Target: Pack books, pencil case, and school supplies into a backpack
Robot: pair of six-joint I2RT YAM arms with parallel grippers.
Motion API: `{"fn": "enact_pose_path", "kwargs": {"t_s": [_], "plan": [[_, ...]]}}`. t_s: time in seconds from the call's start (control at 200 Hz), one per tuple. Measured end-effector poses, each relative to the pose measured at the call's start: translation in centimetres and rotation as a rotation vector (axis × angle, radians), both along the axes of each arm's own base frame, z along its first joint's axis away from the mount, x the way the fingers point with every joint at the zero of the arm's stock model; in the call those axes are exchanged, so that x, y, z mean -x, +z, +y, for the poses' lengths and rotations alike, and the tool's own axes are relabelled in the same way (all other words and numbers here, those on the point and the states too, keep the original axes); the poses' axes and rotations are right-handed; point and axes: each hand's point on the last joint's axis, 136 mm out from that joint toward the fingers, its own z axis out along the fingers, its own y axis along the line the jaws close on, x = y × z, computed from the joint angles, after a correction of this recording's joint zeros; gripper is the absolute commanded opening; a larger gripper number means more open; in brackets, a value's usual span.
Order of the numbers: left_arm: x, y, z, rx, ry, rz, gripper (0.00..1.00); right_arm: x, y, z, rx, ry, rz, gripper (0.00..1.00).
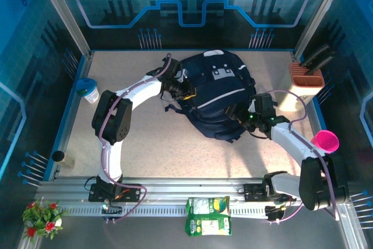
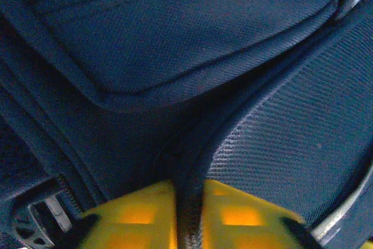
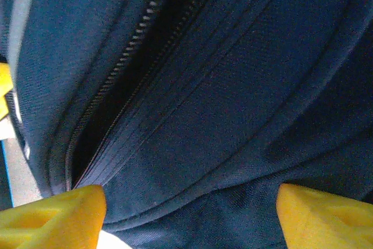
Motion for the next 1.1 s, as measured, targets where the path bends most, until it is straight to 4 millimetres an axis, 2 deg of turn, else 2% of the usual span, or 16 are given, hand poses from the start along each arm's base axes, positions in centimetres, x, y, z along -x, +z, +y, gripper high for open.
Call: {"fn": "enact_pose_path", "kwargs": {"t_s": [0.05,0.15,0.29,0.425,0.55,0.655,0.865,0.97,1.101], "plan": [[0.0,0.0,0.3,0.012,0.009,-0.006,0.00,-0.2,-0.3,0.2,-0.003,0.012,0.009,0.72],[0.5,0.3,0.9,0.045,0.043,-0.025,0.00,-1.1,-0.5,0.9,-0.016,0.042,0.019,0.69],[1.7,1.2,2.6,0.078,0.106,-0.043,0.00,-3.3,-0.5,2.4,-0.028,0.111,0.021,0.67],[2.7,1.6,4.6,0.088,0.191,-0.046,0.00,-6.5,0.5,4.0,-0.011,0.175,-0.025,0.65],[3.5,1.1,5.4,0.109,0.248,-0.017,0.00,-7.7,1.7,4.4,0.011,0.187,-0.088,0.67],[3.6,0.8,5.4,0.126,0.266,-0.002,0.00,-7.3,2.5,3.7,0.053,0.177,-0.115,0.68],[3.2,1.4,4.9,0.181,0.289,0.003,0.00,-3.7,5.7,1.8,0.167,0.157,-0.201,0.68],[3.0,1.6,4.5,0.210,0.305,0.011,0.00,-1.9,6.7,2.9,0.211,0.194,-0.226,0.67],[3.0,1.6,3.3,0.241,0.312,0.024,0.00,0.3,6.5,6.1,0.250,0.284,-0.231,0.63]]}}
